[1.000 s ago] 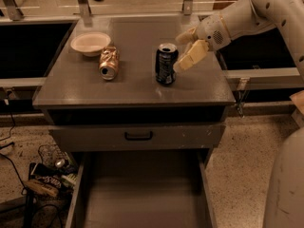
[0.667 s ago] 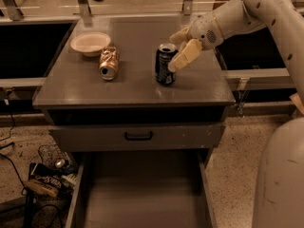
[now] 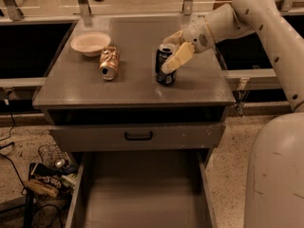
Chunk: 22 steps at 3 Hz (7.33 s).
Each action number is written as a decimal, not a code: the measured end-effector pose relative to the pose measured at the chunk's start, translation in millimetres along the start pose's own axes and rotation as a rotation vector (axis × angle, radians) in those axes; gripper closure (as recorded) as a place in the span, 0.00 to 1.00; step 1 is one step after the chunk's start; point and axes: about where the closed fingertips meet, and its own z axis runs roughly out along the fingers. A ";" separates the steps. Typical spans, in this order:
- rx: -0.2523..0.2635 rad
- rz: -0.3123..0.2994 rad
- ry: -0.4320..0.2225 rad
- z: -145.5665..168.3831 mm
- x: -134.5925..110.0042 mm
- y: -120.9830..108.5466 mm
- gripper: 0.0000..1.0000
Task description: Place pepsi can into middle drawer
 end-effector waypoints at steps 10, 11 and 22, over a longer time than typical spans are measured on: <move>0.000 0.052 -0.009 -44.3 -38.1 62.7 1.00; 0.082 0.045 -0.028 -81.0 -41.9 103.3 1.00; 0.237 0.061 -0.124 -14.1 136.9 194.9 1.00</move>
Offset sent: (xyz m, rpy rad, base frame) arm -0.0033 0.0094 -0.0257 0.0429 0.0626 0.0159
